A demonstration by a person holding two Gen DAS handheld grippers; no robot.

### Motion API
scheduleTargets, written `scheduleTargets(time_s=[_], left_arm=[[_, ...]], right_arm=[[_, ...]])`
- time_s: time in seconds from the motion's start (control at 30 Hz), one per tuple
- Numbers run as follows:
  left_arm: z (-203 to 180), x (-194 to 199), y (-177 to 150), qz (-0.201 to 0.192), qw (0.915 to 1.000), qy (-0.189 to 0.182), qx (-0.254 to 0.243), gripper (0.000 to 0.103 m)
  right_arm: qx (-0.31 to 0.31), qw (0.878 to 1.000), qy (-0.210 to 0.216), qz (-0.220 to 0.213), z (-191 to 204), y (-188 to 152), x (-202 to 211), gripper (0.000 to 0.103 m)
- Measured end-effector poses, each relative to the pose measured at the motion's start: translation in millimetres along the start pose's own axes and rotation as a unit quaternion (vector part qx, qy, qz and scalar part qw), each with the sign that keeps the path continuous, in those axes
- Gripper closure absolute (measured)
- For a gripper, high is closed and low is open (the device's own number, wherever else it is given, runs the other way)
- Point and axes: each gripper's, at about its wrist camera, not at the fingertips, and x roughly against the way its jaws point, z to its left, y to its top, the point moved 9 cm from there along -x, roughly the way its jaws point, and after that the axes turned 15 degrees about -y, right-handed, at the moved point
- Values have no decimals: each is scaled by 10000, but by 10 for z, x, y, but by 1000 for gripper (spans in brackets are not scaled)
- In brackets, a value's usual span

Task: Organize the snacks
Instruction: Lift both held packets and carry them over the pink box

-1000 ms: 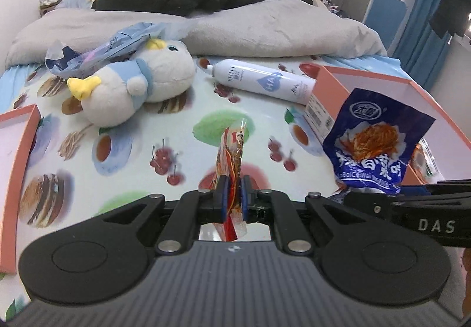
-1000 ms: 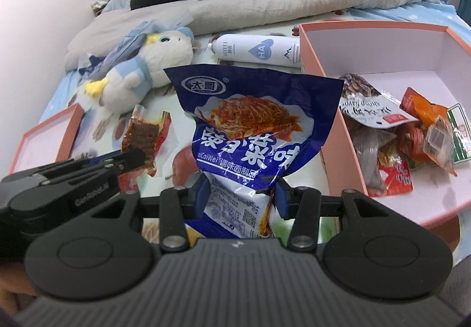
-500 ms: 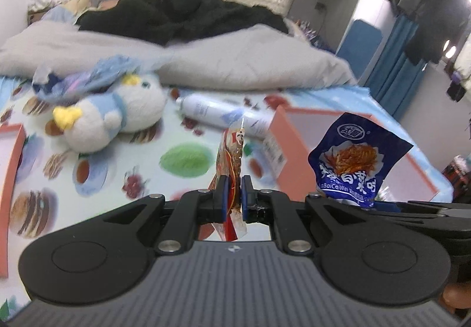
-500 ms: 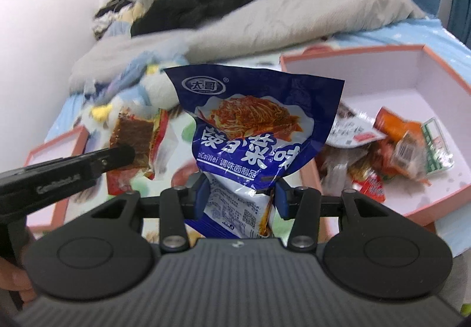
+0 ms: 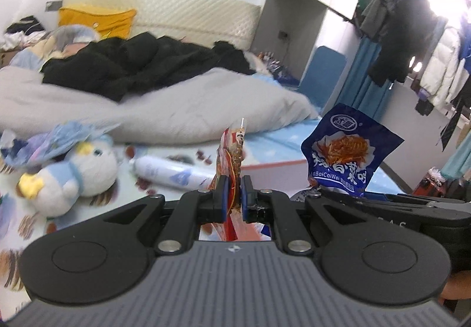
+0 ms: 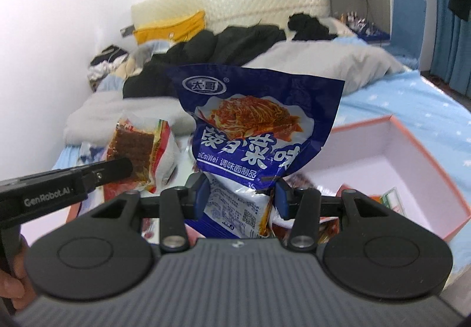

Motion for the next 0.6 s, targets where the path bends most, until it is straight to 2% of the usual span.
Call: scheduleTargets(time_s=[0.23,0.6], left_arm=[[-356,-255,226,-5,9994,-306,-161,93],[-691,-1168,178,524,9966,-618,-175,93]], right_arm=[[-135,9994,-189,-274,-328,283,-20,54],[-290,9983,-504,-100,-851,298,-488,54]])
